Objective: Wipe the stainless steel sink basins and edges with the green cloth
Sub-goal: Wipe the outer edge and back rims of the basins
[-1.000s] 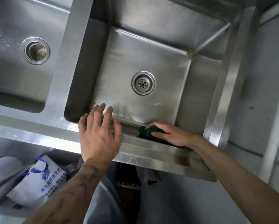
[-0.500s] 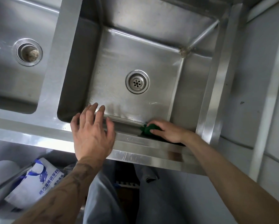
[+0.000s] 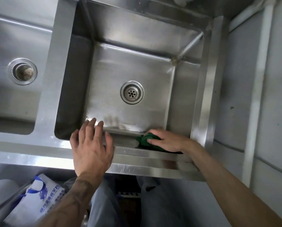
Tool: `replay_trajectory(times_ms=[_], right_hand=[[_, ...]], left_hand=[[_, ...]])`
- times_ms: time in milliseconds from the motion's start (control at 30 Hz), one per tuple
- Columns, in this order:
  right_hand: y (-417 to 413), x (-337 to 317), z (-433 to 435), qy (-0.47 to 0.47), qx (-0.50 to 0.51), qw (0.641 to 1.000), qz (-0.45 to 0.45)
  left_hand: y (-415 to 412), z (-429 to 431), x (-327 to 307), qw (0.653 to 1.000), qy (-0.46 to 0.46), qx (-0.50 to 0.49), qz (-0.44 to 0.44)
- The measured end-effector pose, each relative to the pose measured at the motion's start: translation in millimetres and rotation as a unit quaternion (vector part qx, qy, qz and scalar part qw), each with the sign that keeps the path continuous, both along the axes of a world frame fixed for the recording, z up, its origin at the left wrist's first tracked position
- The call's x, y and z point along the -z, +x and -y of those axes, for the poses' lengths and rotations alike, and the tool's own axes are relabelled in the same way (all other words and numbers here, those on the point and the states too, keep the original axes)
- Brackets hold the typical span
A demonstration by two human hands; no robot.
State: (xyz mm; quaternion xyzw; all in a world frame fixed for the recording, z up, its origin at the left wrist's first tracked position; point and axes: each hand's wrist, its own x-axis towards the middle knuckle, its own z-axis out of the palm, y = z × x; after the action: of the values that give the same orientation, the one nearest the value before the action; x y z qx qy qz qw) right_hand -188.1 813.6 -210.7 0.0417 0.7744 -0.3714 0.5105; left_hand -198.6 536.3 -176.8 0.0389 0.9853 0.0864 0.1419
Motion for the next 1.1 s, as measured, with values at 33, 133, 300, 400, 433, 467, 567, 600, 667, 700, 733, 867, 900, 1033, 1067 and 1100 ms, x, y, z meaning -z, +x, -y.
replay_trajectory(times_ms=[33,133,300,400,433,467,567,600,667,700,733,867,900,1033,1067,1100], right_hand=[[2.0,-11.2,-0.8,-0.011,0.017,1.0,0.0],[6.1,-23.9,-3.5,-0.022,0.131,0.991,-0.018],[11.8,-31.6,8.1,-0.044,0.397,0.914,-0.068],[15.9,-31.0,16.7,-0.044,0.484,0.868,-0.098],[16.3,-30.7,19.6,-0.046,0.507,0.855,-0.095],[15.7,-32.4,23.3,-0.055,0.535,0.838,-0.089],[14.2,-39.9,30.5,-0.061,0.58,0.807,-0.091],[14.9,-43.8,31.1,-0.046,0.573,0.812,-0.103],[21.8,-51.9,31.0,0.012,0.552,0.819,-0.155],[28.0,-56.1,30.7,0.05,0.549,0.812,-0.191],[34.7,-60.4,29.6,0.092,0.55,0.796,-0.235],[63.7,-57.3,17.7,0.279,0.497,0.713,-0.407],[68.8,-52.7,13.9,0.327,0.474,0.7,-0.422],[80.9,-32.2,8.5,0.446,0.424,0.691,-0.38],[80.9,-29.4,8.8,0.455,0.416,0.692,-0.374],[80.6,-27.4,8.3,0.46,0.41,0.694,-0.372]], left_hand=[[-0.2,-0.1,-1.0,1.0,-0.012,0.008,0.016],[-3.5,0.2,-3.0,0.996,-0.038,0.066,0.047],[-11.1,-60.8,-15.5,0.976,0.031,0.151,0.152],[-18.0,-110.3,-1.6,0.924,0.243,0.032,0.293],[-20.9,-123.8,2.7,0.882,0.324,-0.038,0.339],[-23.7,-135.0,4.6,0.848,0.376,-0.084,0.364],[-32.0,-154.4,12.0,0.835,0.406,-0.117,0.353],[-33.6,-158.0,17.1,0.832,0.409,-0.126,0.352],[-37.2,-162.0,28.0,0.832,0.407,-0.13,0.355],[-39.1,-163.7,32.3,0.838,0.393,-0.123,0.358],[-40.4,-166.8,36.3,0.846,0.38,-0.113,0.357],[-34.3,-181.5,65.7,0.878,0.325,-0.066,0.345],[-31.6,-185.3,74.7,0.88,0.318,-0.061,0.346],[-18.8,-209.1,100.8,0.895,0.284,-0.038,0.341],[-14.7,-215.2,104.0,0.905,0.266,-0.029,0.329],[-11.0,-219.2,105.4,0.916,0.246,-0.018,0.317]])
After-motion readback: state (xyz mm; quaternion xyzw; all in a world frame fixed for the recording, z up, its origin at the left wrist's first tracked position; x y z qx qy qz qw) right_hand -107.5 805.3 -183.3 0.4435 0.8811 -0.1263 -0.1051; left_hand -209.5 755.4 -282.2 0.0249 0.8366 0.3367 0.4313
